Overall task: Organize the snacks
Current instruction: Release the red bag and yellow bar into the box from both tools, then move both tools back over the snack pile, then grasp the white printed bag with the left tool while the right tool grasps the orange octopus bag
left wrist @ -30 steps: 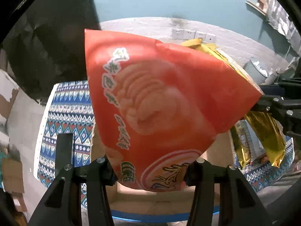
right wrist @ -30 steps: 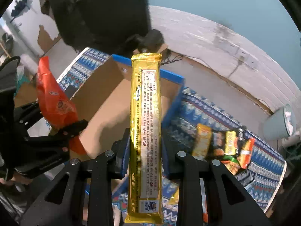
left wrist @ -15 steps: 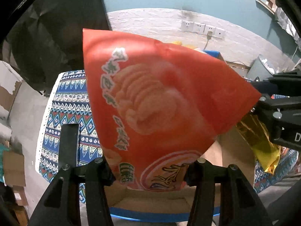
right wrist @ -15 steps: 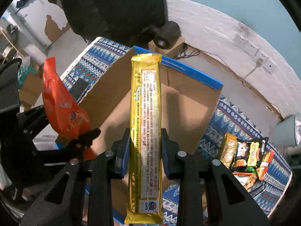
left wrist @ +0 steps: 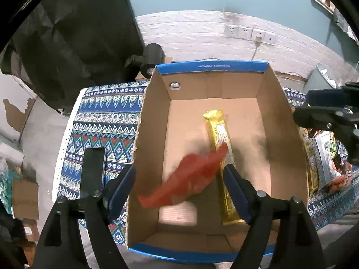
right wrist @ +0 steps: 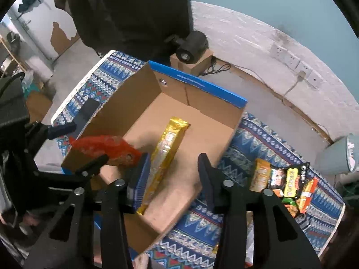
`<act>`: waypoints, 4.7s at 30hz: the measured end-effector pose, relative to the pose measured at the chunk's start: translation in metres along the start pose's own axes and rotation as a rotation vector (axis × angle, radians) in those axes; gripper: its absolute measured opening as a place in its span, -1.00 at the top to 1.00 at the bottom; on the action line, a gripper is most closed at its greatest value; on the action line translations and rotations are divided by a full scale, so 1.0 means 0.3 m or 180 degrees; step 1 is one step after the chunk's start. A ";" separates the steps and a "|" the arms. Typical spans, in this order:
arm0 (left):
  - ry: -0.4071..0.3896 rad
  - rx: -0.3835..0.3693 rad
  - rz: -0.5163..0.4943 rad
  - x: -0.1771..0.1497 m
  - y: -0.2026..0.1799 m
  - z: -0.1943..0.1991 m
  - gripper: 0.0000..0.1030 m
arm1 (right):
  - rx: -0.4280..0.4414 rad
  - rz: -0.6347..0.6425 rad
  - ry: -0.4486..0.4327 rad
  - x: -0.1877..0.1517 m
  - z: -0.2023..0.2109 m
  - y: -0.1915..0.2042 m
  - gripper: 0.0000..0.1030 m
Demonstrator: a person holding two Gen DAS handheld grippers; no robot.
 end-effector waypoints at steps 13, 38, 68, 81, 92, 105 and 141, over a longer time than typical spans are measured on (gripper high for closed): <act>0.0015 -0.0116 -0.0162 0.012 -0.131 0.034 -0.62 | -0.0173 -0.0023 -0.0075 -0.144 0.096 -0.139 0.03; 0.0143 -0.0358 -0.0834 -0.018 -0.566 0.094 -0.62 | -0.0292 -0.0538 0.0023 -0.512 0.130 -0.533 -0.05; 0.0696 -0.0694 -0.1302 -0.171 -0.918 -0.067 -0.62 | -0.0020 -0.0726 0.0692 -0.907 -0.077 -0.774 -0.41; 0.0726 -0.0675 -0.1409 -0.196 -0.953 -0.075 -0.62 | -0.0372 -0.0358 0.0777 -0.970 -0.067 -0.713 -0.48; 0.0748 -0.0667 -0.1490 -0.205 -0.954 -0.110 -0.62 | -0.0555 0.0537 0.0894 -0.956 -0.126 -0.605 -0.56; 0.0897 -0.0732 -0.1298 -0.203 -0.936 -0.167 -0.62 | -0.0760 0.0657 0.1002 -0.923 -0.244 -0.563 -0.55; 0.0968 -0.1063 -0.0157 0.049 -1.046 -0.289 -0.72 | 0.0005 -0.1469 0.0514 -1.172 0.059 -0.890 0.02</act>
Point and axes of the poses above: each gripper's, at about its wrist camera, not at the fingertips, and z roughly against the way its jaws point, y to its left, x to its top, the point moved 6 cm from there along -z, roughly the way its jaws point, and after that the axes turned 7 degrees about y, right-handed, at the moved point
